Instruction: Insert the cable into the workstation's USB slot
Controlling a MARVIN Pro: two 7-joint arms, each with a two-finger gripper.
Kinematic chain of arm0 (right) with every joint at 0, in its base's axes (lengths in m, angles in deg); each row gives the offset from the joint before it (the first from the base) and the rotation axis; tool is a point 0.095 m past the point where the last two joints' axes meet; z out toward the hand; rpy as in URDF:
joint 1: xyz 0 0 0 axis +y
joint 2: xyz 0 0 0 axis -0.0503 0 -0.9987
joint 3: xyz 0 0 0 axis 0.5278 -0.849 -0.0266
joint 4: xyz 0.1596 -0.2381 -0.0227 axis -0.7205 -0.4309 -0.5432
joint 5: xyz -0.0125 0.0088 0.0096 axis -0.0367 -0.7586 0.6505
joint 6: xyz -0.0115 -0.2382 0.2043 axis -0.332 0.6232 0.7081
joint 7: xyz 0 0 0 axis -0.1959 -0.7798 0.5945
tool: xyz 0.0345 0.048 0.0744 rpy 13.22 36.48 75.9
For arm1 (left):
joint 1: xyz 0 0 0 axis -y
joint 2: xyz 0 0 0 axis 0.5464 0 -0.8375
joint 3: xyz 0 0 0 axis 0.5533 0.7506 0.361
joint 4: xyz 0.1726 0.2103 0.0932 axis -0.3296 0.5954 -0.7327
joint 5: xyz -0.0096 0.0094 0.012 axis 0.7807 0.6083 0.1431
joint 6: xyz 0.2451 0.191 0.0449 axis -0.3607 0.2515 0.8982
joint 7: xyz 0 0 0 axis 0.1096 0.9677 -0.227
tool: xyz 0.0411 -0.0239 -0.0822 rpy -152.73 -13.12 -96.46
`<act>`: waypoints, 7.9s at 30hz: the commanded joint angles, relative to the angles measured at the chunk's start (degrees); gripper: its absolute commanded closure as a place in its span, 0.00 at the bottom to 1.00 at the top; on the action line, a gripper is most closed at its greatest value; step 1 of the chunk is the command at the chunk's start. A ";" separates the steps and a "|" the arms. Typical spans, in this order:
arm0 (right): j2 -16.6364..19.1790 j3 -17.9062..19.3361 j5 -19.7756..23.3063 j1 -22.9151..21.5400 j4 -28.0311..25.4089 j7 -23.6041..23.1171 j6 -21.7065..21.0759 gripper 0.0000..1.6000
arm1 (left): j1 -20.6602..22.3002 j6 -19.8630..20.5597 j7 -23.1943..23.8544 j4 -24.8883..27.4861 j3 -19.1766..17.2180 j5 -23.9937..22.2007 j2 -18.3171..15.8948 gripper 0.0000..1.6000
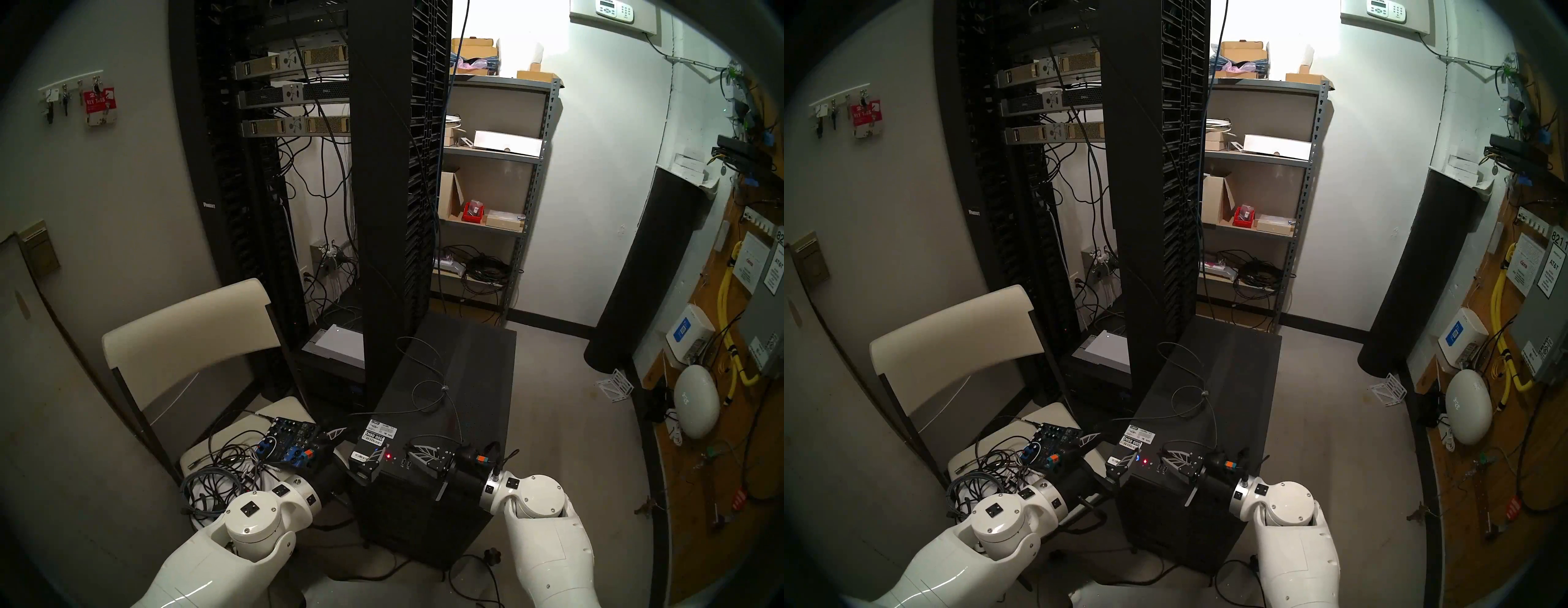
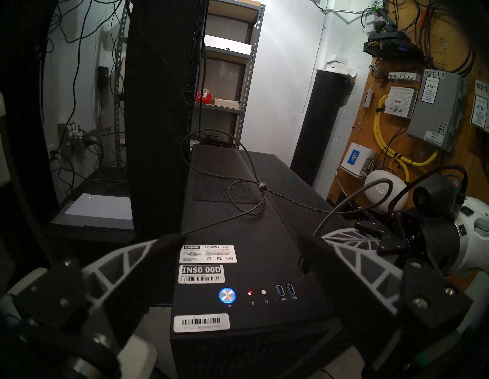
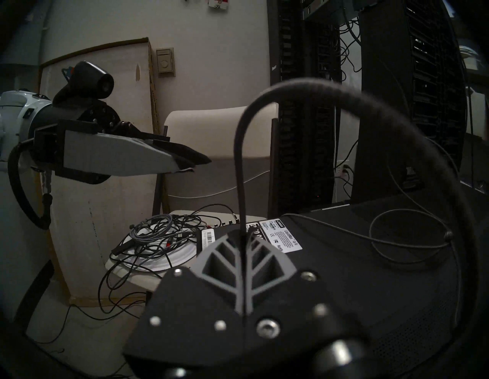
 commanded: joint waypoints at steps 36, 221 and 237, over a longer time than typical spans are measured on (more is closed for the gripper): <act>-0.24 0.52 1.90 0.31 0.71 -0.72 5.25 1.00 | 1.16 -3.61 -1.20 0.32 -0.67 2.28 1.56 0.00; 0.70 3.02 3.62 4.58 -4.11 -4.96 0.26 0.28 | -0.21 -4.96 -1.17 0.23 -1.30 6.19 3.58 0.00; -0.40 6.50 5.41 14.50 -16.07 -9.35 -6.23 0.30 | -0.32 -4.82 -1.20 0.46 -1.26 6.29 3.79 0.00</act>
